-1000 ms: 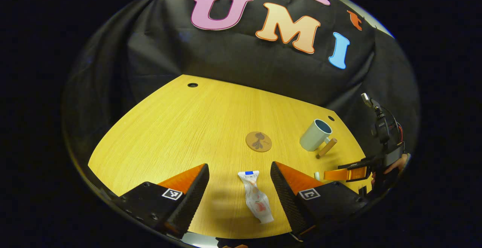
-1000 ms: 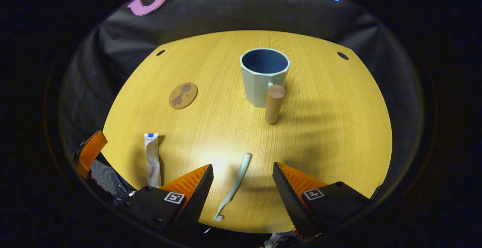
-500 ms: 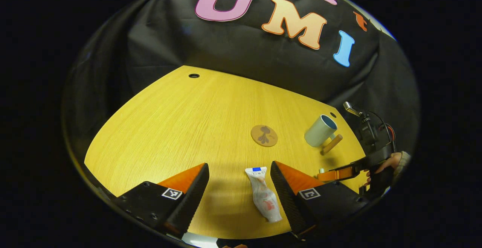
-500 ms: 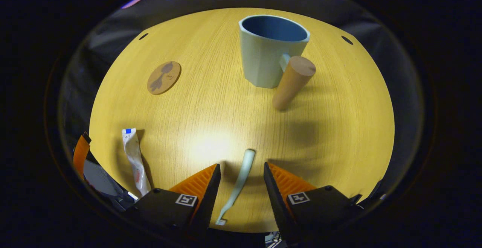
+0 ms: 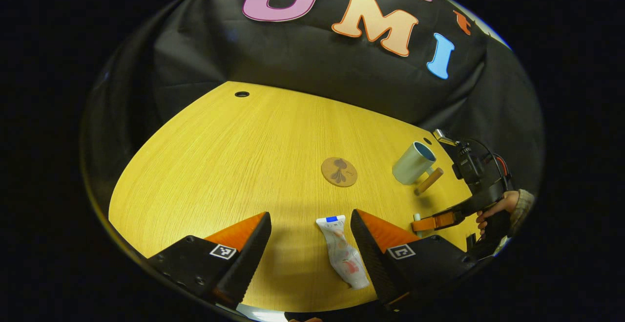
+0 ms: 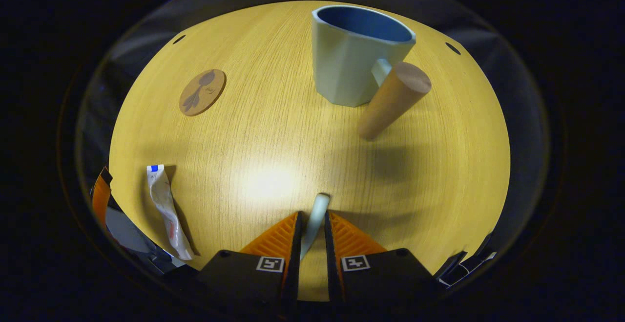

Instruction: Put the toothbrush and toothpaste on the desktop into the cup, then pick up the cup and place it on the coaster on the desktop.

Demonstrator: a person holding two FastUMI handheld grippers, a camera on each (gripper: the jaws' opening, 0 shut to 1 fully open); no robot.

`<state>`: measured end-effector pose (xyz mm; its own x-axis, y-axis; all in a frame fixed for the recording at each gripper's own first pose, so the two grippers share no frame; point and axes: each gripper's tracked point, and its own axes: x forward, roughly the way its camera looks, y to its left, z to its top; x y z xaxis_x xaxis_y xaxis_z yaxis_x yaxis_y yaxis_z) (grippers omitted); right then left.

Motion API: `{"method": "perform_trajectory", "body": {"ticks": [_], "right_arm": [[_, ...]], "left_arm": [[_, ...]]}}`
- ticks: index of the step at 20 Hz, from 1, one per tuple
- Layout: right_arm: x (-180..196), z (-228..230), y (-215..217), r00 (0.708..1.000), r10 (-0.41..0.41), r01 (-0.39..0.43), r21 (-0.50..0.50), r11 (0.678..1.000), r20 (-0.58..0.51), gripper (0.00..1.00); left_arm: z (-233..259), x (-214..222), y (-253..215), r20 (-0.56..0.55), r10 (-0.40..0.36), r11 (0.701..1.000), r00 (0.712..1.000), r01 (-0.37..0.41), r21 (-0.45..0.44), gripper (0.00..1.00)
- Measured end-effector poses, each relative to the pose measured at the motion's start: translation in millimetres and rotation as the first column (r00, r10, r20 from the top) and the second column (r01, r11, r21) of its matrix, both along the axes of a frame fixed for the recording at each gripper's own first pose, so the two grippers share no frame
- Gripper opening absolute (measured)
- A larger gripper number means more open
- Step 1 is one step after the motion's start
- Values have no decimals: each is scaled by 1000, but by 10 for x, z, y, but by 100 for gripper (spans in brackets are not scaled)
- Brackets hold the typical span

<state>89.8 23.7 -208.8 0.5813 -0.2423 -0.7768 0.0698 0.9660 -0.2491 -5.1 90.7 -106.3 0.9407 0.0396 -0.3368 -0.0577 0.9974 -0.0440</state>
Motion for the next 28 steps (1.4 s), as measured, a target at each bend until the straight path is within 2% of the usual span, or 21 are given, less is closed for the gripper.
{"method": "perform_trajectory", "body": {"ticks": [3,4,7,13,18,21,22,23,24,25,27,28], "right_arm": [[-9,-1,22,1000,19,-19,1,1000,-10,23],[-12,-8,21,1000,23,-23,2,1000,-15,17],[-9,10,22,1000,26,-26,7,1000,-9,10],[-6,8,38,997,78,-78,-26,997,28,9],[-5,6,26,995,84,-85,15,996,51,9],[-9,16,28,993,97,-98,9,995,61,9],[-11,15,29,993,103,-103,5,995,60,9],[-8,17,35,993,107,-107,5,994,60,9],[-10,12,33,992,109,-110,7,994,59,9],[-6,16,38,992,113,-114,10,993,58,9],[-7,19,38,990,125,-126,14,992,59,9],[-4,15,38,990,129,-130,15,991,61,9]], "left_arm": [[-33,11,-39,-50,3,1000,999,-3,8,95],[-56,13,-73,-69,0,1000,998,0,2,95],[-198,57,-227,-162,2,1000,987,-7,-28,95],[-486,158,-468,-374,5,994,928,-47,-103,94],[-683,252,-416,-469,36,992,882,-89,-91,88],[-788,318,-412,-514,50,990,856,-112,-90,80],[-808,333,-426,-524,50,990,850,-111,-87,81],[-829,346,-417,-532,58,991,845,-115,-74,71],[-852,350,-410,-539,67,991,840,-117,-59,67],[-872,350,-394,-547,79,992,834,-121,-41,57],[-905,354,-390,-559,92,992,824,-123,-18,44],[-927,333,-363,-569,99,992,817,-122,-4,41]]}}
